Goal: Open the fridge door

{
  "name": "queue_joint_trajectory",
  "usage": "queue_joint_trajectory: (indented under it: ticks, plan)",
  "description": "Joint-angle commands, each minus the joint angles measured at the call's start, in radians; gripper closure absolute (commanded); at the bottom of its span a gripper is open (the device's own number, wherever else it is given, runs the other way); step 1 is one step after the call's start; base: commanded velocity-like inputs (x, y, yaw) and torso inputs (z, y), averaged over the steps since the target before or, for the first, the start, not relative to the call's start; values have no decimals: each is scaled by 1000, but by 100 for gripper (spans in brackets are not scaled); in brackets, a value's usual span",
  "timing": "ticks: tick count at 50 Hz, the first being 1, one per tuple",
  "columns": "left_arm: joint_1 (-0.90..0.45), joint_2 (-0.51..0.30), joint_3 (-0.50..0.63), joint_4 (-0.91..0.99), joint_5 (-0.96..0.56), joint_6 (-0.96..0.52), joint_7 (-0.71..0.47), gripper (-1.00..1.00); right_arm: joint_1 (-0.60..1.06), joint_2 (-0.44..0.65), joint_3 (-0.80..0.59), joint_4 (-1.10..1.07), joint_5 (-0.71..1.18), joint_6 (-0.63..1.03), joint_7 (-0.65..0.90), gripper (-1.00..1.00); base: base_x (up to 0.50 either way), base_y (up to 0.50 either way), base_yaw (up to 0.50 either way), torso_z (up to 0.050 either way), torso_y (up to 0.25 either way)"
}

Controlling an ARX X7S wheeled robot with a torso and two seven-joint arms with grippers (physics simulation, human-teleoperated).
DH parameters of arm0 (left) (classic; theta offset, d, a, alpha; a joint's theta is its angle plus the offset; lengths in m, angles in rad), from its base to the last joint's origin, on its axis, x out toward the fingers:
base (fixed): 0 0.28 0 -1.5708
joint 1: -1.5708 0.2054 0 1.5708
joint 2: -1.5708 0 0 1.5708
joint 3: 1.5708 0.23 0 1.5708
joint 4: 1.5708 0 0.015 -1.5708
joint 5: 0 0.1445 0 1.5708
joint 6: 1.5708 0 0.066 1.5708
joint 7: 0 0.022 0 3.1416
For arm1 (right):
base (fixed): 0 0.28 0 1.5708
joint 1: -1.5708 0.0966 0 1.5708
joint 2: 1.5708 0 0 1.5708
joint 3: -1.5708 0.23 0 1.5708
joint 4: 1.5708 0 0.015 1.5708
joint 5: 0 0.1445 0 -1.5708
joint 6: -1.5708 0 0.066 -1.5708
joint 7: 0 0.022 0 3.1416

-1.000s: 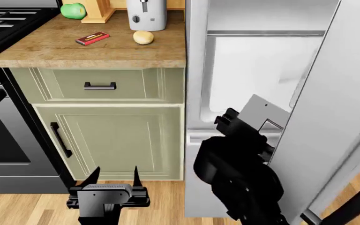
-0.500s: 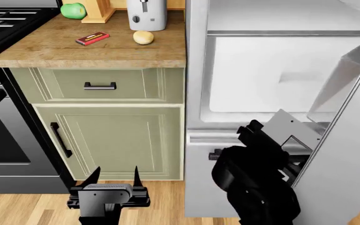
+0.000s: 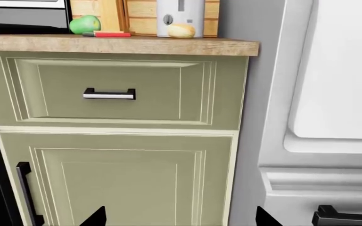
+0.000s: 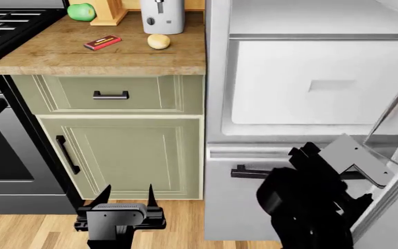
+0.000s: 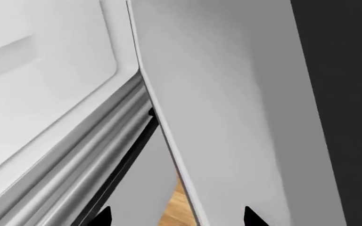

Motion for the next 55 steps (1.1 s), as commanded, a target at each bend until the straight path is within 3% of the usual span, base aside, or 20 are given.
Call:
queue_joint_trajectory:
  ticks: [1, 25, 32, 55]
  plan:
    - [-1, 0, 2, -4, -1, 2, -1, -100, -30, 26, 80, -8, -18, -5, -12, -100, 0, 0, 0, 0, 0]
    - [-2, -2, 7, -4, -2, 4, -7, -100, -91, 57, 225, -88, -32, 13, -16, -100, 0, 0, 0, -1, 0]
    - [-3, -4, 8, 1, -3, -2, -11, -100, -121, 118, 361, -237, 5, 103, 6, -100, 0, 0, 0, 0, 0]
    - [-6, -5, 14, -4, -2, 1, -14, -100, -125, 188, 483, -306, -15, 209, -41, -100, 0, 0, 0, 2, 0]
